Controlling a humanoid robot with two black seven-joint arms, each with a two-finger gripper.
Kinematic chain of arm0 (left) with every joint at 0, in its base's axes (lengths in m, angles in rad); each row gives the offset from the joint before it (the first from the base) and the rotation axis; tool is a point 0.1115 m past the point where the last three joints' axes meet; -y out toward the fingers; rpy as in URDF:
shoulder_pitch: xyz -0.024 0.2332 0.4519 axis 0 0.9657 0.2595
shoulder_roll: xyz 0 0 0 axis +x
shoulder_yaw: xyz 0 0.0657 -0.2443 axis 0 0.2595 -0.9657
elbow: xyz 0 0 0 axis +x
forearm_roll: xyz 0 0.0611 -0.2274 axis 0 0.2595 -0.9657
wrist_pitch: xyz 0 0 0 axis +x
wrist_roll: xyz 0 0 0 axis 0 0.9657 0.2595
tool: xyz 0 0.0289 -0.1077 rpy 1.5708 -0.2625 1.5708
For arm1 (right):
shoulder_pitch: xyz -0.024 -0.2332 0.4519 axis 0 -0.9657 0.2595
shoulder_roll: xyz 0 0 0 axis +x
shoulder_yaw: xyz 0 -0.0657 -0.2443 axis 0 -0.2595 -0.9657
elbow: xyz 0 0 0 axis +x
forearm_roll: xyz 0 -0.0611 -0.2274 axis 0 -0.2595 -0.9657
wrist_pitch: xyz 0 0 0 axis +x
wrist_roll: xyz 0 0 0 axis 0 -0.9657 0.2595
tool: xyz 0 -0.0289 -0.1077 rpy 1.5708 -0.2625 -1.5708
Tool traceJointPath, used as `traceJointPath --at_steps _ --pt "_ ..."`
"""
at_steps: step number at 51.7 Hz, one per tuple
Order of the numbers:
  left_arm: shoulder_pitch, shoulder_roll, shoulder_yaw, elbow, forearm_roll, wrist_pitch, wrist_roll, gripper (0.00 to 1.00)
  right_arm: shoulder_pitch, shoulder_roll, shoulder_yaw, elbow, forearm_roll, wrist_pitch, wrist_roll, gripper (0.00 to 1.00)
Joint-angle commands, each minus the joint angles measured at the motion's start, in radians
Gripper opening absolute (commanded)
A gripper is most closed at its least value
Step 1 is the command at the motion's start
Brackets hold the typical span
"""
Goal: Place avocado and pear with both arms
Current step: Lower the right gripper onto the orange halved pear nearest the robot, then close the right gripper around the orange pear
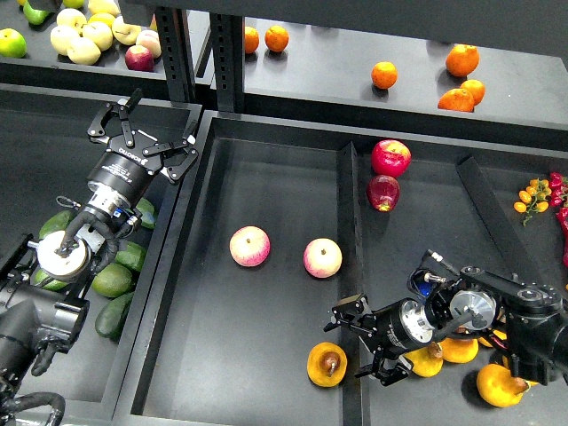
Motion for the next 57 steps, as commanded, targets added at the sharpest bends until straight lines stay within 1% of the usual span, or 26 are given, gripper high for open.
traceJointPath --at_steps 1,14,30,41,52,57 --pt "0.0 0.0 0.001 0.001 0.0 0.0 0.001 1.0 -0.002 -0.001 -0.002 0.014 -0.003 0.0 0.0 1.0" --pt "0.0 0.0 0.01 0.001 0.0 0.0 0.0 1.0 -0.031 0.001 -0.002 0.023 -0.006 0.0 0.0 1.0" --pt "0.0 0.0 0.01 -0.002 0.0 0.0 0.0 1.0 -0.052 0.007 0.003 0.021 -0.074 0.0 0.0 0.99" --pt "0.0 0.0 0.01 -0.002 0.0 0.0 0.0 1.0 -0.057 0.013 0.012 0.02 -0.076 0.0 0.0 0.85" --pt "0.0 0.0 0.01 -0.004 0.0 0.0 0.0 1.0 -0.066 0.013 0.018 0.02 -0.076 0.0 0.0 0.78" --pt "0.003 0.0 0.01 -0.004 0.0 0.0 0.0 1.0 -0.068 0.012 0.017 0.018 -0.076 0.0 0.0 0.69"
